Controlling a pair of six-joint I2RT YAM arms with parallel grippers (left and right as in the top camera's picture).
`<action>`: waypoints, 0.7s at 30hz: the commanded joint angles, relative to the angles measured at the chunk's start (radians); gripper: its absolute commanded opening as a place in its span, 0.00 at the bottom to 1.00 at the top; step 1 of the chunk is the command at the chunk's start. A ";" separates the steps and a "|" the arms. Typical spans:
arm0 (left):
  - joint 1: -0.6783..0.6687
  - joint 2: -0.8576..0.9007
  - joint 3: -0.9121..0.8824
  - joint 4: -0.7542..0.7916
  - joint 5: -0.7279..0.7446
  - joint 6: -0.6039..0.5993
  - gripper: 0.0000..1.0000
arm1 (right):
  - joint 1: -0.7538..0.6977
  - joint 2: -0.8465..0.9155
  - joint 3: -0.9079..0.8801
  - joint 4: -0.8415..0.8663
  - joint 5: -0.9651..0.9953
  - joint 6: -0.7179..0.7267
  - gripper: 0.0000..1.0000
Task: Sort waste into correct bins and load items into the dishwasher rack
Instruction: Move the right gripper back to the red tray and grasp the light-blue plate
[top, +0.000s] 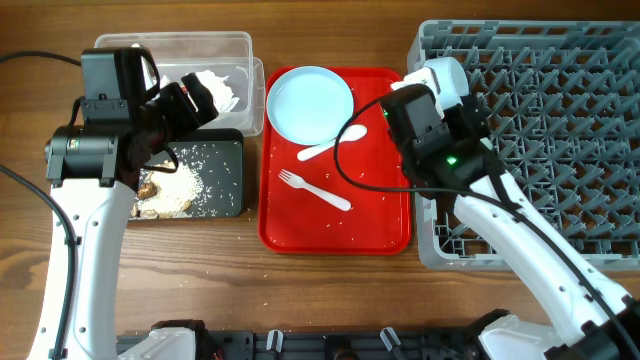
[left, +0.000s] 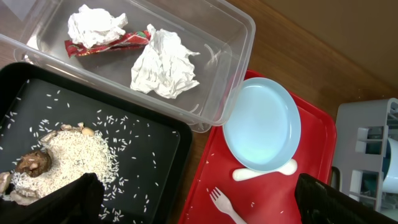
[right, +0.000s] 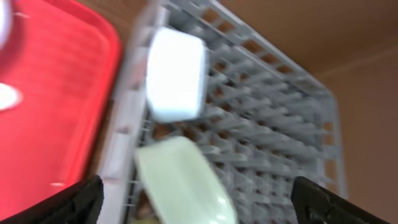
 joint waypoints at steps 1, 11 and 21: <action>0.005 -0.008 0.021 0.002 -0.013 0.015 1.00 | 0.003 -0.012 0.023 0.024 -0.217 0.002 1.00; 0.005 -0.008 0.021 0.002 -0.014 0.015 1.00 | -0.007 -0.009 0.023 0.088 -0.764 0.297 1.00; 0.005 -0.008 0.021 0.002 -0.014 0.015 1.00 | -0.040 -0.009 0.023 -0.110 -0.806 0.305 0.79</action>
